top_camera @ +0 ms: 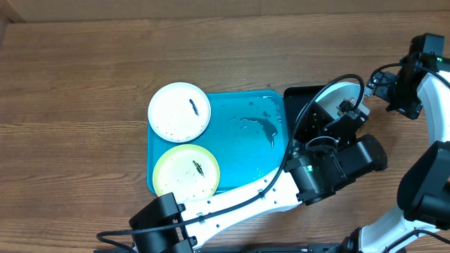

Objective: Clean dirty plates on tray and stack at the side
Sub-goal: 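Tilt the held white plate over the black tray to drain it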

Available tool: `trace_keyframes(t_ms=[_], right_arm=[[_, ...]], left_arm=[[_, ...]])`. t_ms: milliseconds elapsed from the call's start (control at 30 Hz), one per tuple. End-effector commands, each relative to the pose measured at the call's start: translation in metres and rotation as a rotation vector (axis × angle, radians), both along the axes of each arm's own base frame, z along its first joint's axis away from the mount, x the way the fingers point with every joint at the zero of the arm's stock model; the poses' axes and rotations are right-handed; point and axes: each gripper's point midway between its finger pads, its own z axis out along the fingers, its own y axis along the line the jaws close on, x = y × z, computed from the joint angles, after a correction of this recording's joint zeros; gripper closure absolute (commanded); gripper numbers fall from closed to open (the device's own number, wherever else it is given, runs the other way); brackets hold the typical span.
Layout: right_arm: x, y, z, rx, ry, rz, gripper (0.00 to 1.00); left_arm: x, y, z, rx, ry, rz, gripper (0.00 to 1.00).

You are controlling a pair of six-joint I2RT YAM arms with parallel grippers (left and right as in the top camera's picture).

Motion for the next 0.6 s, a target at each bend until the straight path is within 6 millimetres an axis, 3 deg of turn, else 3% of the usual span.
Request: trace_keyframes(t_ms=[0, 100, 233, 300, 367, 433, 500, 567], right_arm=[[0.006, -0.003, 0.016, -0.013, -0.048, -0.007, 0.00], [0.006, -0.003, 0.016, -0.014, -0.048, -0.007, 0.00], [0.006, -0.003, 0.016, -0.013, -0.048, -0.007, 0.00], [0.006, -0.003, 0.016, -0.013, -0.048, -0.007, 0.00], [0.006, -0.003, 0.016, -0.014, -0.048, -0.007, 0.00], [0.006, -0.003, 0.016, -0.014, -0.048, -0.007, 0.00], [0.006, -0.003, 0.016, -0.014, -0.048, -0.007, 0.00], [0.006, -0.003, 0.016, -0.013, -0.049, -0.007, 0.00]], left_arm=[[0.006, 0.003, 0.008, -0.086, -0.011, 0.043, 0.96], [-0.001, -0.010, -0.008, -0.070, 0.081, -0.050, 0.96], [0.010, 0.015, 0.002, -0.067, 0.004, 0.080, 0.96], [0.007, 0.003, -0.008, -0.142, 0.072, 0.032, 0.96], [0.003, -0.004, -0.013, -0.084, 0.099, -0.027, 0.96], [0.009, 0.014, 0.000, -0.005, 0.013, 0.052, 0.96], [0.015, 0.026, 0.007, -0.079, -0.032, 0.139, 0.96], [0.010, 0.009, -0.008, -0.112, 0.063, 0.051, 0.96]])
